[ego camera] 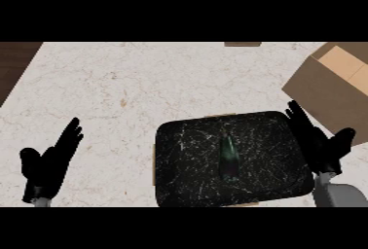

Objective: Pick the eggplant from the tray and place it in the cardboard box

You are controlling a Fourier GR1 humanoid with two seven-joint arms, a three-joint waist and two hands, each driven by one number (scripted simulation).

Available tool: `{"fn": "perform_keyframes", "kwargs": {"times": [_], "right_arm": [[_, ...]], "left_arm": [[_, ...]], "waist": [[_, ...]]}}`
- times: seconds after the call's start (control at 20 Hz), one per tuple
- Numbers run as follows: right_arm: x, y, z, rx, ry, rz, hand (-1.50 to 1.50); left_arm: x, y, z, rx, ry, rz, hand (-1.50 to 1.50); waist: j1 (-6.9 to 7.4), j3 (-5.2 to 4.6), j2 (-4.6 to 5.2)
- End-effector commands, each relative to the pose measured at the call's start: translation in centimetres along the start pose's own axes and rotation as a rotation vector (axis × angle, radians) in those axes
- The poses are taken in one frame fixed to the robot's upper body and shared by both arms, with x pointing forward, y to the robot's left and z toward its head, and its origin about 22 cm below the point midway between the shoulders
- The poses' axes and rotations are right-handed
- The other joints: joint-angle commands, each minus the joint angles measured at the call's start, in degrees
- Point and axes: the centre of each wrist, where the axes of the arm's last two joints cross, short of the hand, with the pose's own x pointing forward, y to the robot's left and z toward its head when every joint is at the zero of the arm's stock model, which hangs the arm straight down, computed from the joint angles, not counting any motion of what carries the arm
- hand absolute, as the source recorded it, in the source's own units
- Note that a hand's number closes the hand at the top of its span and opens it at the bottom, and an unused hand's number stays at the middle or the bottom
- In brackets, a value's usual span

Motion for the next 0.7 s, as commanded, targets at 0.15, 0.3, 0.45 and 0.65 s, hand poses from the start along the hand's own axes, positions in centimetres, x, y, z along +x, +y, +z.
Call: {"fn": "perform_keyframes", "kwargs": {"times": [0.15,0.3,0.45,0.65], "right_arm": [[0.8,-2.3,5.2,-0.301,-0.321,0.193,-1.5],[5.4,-2.3,3.5,-0.528,-0.625,-0.091,-1.5],[-3.0,-6.5,12.4,-0.868,-0.329,0.358,-1.5],[-2.9,-1.7,15.4,-0.72,-0.574,0.539,-1.5]], "left_arm": [[1.3,2.2,-0.7,0.064,-0.103,-0.189,0.0],[0.3,2.0,-0.2,0.054,-0.059,-0.166,0.0],[1.2,3.4,-0.4,0.078,-0.127,-0.259,0.0],[0.7,2.4,-0.8,0.019,-0.147,-0.273,0.0]], "waist": [[-7.67,-0.6,-1.48],[-13.84,1.77,-8.39],[-11.97,-0.5,-1.57],[-8.31,-0.76,-0.93]]}}
